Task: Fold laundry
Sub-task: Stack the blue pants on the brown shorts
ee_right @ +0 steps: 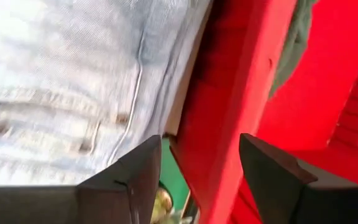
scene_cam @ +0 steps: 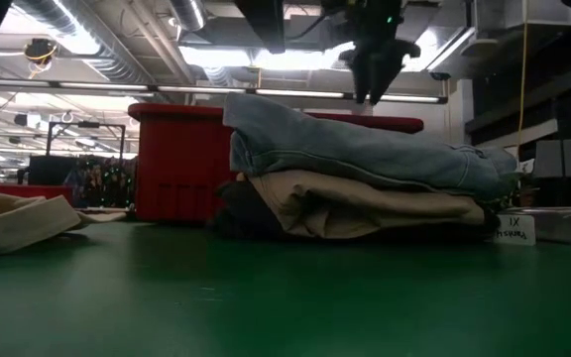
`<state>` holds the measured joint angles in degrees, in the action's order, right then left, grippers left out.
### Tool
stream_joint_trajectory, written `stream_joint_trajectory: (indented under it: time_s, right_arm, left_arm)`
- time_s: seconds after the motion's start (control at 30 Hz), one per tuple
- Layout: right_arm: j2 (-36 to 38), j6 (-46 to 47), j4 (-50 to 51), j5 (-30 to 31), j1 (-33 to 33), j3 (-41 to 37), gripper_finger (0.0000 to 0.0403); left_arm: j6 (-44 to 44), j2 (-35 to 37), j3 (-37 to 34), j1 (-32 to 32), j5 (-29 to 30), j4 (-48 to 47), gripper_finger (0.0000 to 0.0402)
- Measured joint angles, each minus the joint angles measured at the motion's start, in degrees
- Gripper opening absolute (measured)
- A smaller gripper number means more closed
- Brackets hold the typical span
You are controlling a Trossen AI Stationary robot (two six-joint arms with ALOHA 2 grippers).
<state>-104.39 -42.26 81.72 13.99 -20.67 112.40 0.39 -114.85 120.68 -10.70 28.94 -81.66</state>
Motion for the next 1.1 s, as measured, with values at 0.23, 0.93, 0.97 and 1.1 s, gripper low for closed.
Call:
stream_joint_trajectory:
  time_s: [0.23,0.93,0.97,1.1]
  right_arm:
    - [4.33,3.12,6.01,-0.19,0.09,3.21,0.0216]
    - [24.66,11.23,-23.11,1.02,5.69,-40.19,0.0216]
    - [24.77,11.53,-25.55,1.02,5.64,-42.43,0.0216]
    - [24.73,12.17,-34.69,1.45,5.11,-49.94,0.0216]
  left_arm:
    - [0.62,1.90,0.00,2.82,4.08,-0.12,0.0190]
    - [3.36,1.55,-16.93,16.97,2.83,22.35,0.0170]
    - [3.31,1.54,-18.26,17.39,2.71,23.28,0.0165]
    - [3.12,1.52,-23.57,18.99,-0.46,28.17,0.0145]
